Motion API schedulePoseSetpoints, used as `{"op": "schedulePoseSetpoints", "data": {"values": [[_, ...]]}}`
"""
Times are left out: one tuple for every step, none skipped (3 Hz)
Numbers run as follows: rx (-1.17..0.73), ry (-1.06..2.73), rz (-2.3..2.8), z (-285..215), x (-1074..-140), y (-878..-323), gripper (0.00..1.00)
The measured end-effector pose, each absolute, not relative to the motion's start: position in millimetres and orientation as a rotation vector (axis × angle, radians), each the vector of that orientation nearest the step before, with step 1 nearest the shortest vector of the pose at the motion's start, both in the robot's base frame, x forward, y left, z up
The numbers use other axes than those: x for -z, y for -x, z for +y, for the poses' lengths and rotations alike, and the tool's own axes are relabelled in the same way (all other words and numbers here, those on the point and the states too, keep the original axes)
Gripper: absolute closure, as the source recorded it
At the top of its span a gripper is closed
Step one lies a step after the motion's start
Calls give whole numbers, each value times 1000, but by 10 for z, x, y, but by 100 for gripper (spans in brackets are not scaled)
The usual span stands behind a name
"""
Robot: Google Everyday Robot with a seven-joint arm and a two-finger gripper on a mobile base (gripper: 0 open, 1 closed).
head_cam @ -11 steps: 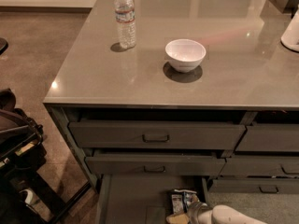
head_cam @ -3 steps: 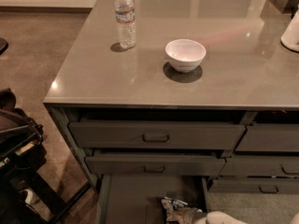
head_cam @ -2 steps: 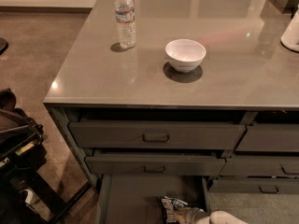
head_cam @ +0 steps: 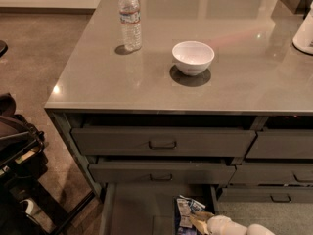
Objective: Pick blue chip bag from bottom drawer and place on counter
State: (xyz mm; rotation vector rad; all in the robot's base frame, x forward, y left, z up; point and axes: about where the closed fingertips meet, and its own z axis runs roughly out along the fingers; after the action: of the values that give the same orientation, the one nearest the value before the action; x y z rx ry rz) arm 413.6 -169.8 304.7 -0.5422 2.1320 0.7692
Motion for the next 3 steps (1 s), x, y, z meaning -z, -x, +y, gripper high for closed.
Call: {"op": "schedulePoseSetpoints", "data": {"values": [[-693,506,2029,-1876,-4101,-4032,100],[-695,507,2029,-1868,-4096,-4032,100],[-704,544,1997,-1866,-4312,-4022,100]]}}
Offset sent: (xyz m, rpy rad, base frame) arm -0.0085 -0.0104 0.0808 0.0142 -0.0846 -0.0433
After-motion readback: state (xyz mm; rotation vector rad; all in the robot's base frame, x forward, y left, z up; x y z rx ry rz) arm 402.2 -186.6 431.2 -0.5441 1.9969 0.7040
